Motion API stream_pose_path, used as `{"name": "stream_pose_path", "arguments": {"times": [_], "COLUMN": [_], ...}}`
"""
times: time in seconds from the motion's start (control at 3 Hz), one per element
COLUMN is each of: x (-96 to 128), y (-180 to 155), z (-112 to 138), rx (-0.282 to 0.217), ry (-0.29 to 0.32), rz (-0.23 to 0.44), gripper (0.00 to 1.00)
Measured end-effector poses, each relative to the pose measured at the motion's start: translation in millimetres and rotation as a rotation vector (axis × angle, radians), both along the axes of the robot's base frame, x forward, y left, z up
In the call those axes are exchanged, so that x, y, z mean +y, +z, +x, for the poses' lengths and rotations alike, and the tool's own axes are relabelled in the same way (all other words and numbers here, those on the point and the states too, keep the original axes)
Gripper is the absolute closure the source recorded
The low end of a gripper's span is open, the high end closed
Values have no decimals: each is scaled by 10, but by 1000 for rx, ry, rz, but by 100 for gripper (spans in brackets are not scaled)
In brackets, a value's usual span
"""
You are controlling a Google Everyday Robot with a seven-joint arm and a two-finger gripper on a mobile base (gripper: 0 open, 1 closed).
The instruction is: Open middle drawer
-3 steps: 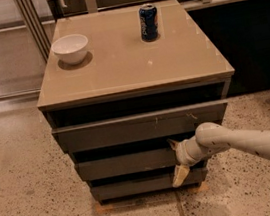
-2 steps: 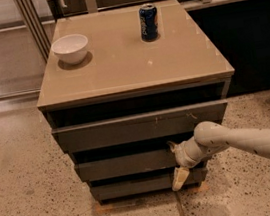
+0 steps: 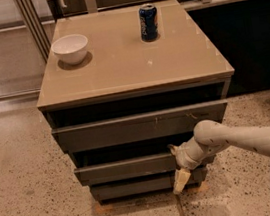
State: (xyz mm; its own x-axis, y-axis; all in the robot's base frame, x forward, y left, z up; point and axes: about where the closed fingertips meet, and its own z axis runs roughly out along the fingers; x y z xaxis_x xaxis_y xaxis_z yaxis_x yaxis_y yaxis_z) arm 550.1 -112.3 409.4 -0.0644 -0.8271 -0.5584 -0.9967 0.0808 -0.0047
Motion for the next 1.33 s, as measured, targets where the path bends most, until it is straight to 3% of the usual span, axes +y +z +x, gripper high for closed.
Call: {"name": "stream_pose_path", "arguments": {"times": [1.0,1.33], "x": [-138,-167], "y": [469,524], "z": [-821,-1097], "rx": [239,339], "ry": [-38,-45], "rz": [21,31], "gripper": [0,0]}}
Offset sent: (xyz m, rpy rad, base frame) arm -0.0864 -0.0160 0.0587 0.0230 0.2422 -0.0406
